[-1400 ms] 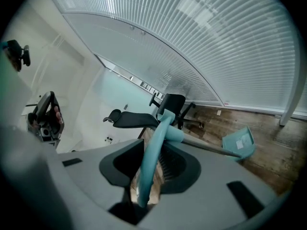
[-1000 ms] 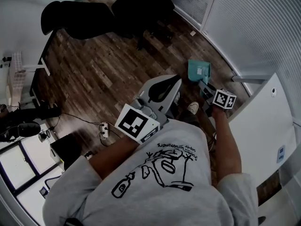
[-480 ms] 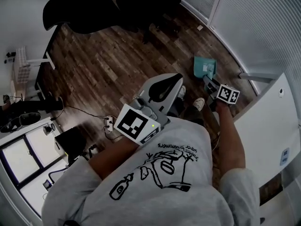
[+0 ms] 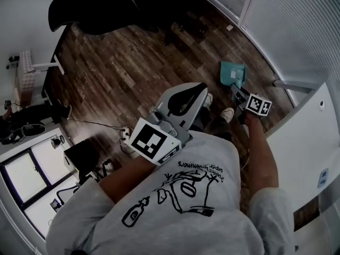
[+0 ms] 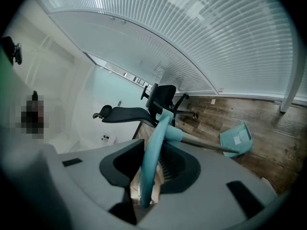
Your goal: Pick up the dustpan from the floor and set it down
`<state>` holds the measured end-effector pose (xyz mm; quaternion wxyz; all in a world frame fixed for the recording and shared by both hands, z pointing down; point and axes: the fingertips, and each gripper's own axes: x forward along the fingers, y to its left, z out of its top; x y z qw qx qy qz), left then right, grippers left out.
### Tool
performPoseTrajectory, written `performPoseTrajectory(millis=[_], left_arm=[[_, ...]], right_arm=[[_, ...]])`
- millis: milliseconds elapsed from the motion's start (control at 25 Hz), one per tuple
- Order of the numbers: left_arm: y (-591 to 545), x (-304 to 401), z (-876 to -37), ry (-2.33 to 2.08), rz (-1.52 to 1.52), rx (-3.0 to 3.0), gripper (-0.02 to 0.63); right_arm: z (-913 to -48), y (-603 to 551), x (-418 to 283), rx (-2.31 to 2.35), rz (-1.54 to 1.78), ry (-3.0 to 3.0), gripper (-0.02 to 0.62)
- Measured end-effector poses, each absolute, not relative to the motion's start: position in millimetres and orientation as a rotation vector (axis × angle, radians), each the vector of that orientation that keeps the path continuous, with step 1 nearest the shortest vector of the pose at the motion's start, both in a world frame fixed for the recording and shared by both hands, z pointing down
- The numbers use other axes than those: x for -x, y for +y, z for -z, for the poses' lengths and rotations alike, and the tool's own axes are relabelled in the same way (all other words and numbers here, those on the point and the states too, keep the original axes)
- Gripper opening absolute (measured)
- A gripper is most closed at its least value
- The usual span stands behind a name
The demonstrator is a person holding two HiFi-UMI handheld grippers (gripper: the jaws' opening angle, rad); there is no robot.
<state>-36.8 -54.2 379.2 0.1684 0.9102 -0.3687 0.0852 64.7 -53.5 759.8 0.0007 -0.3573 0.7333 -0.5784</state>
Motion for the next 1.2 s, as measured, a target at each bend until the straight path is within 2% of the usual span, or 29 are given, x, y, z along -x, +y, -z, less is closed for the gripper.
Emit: performPoseTrajectory(millis=[1200], left_arm=[[-42.5,28.2,-378.8,-1.016,-0.243,-2.607,0.002]], right_arm=[[-798.0,35.5,-46.0,1.109,2.037,2.217,0.064]])
